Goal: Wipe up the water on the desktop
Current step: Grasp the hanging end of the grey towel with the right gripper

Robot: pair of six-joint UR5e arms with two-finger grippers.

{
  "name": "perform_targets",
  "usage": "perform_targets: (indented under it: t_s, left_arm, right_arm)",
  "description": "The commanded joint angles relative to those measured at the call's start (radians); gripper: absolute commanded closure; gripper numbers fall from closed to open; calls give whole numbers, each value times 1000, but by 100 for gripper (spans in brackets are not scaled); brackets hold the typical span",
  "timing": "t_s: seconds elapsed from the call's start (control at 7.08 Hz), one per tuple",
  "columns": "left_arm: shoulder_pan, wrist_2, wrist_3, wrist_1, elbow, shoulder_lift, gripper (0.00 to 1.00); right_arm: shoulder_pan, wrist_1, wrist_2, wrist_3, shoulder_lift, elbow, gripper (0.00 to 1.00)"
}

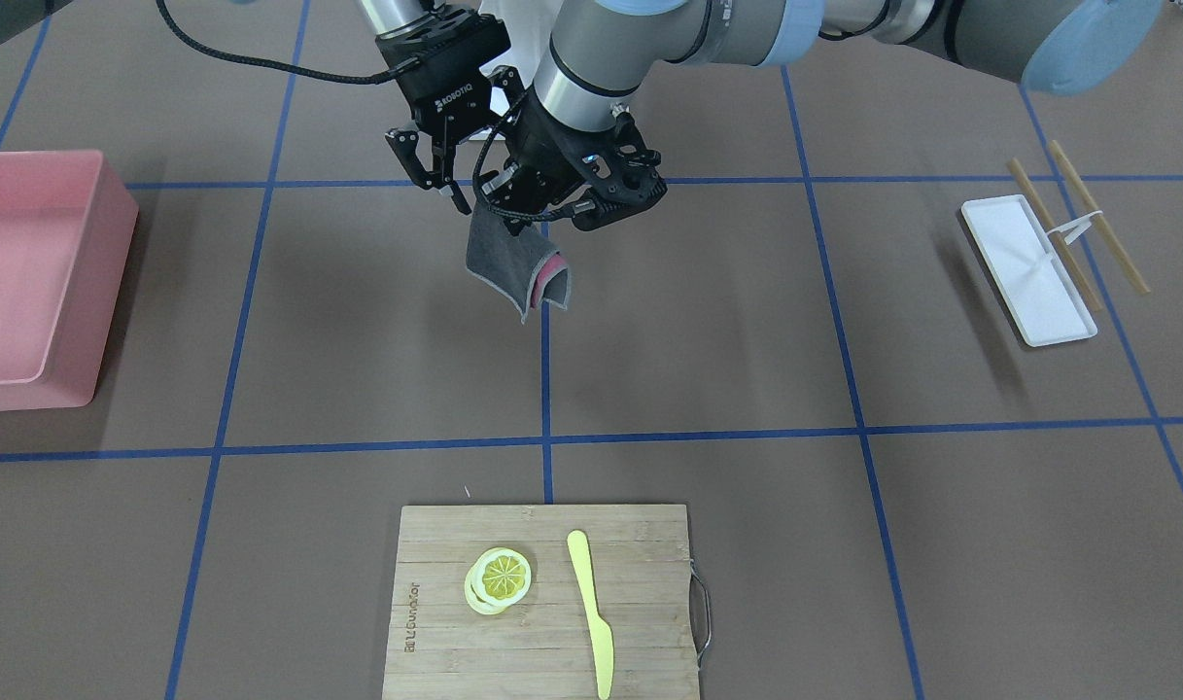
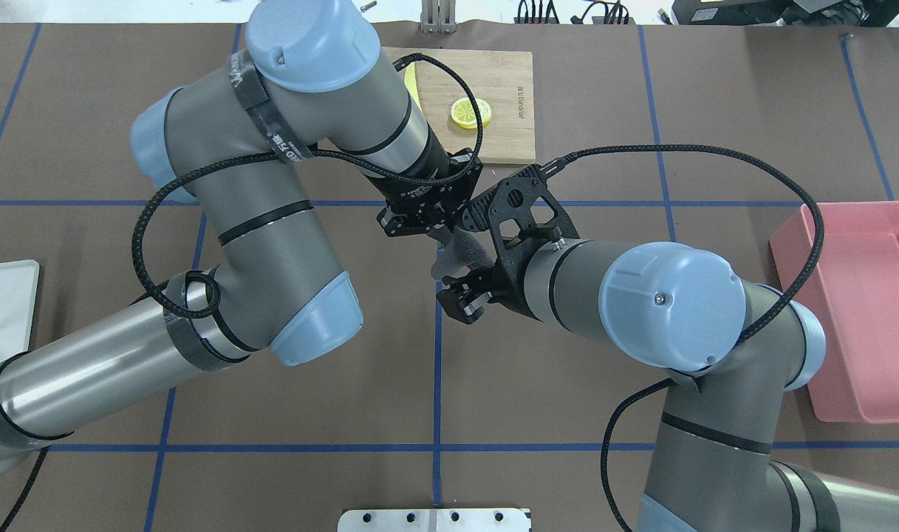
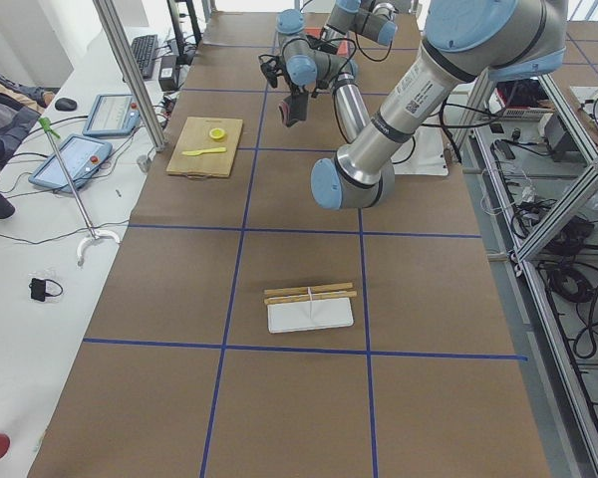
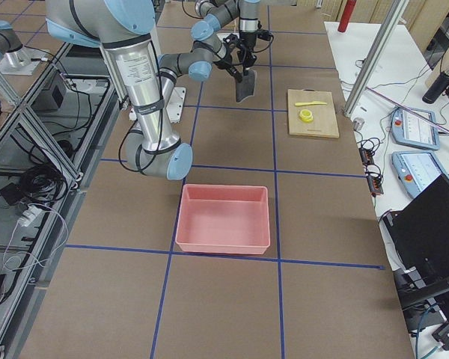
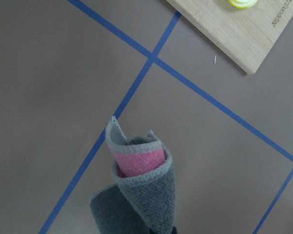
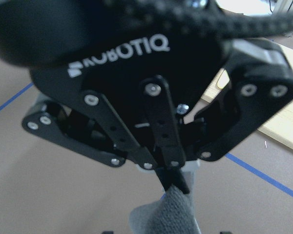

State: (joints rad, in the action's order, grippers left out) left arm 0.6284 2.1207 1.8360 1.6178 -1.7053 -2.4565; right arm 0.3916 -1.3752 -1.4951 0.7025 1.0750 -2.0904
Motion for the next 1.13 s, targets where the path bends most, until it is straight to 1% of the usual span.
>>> perform_targets:
  t_s: [0.0, 0.14, 0.28, 0.56, 0.99]
  left_arm:
    - [-3, 5, 15, 8, -19, 1, 100]
    - [-6, 5, 15, 8, -19, 1, 100]
    - [-6, 7, 15, 8, -20, 1, 100]
    - [-6, 7, 15, 8, -22, 1, 100]
    - [-6, 5, 12, 8, -40, 8, 100]
  right_arm:
    - [-7, 57, 6, 2, 17, 7, 29]
    - [-10, 73, 6, 18, 22, 7, 37]
    - [-14, 73, 6, 49, 26, 6, 54]
    - [-13, 73, 4, 54, 28, 0, 99]
    - [-13, 74, -1, 55, 26, -10, 100]
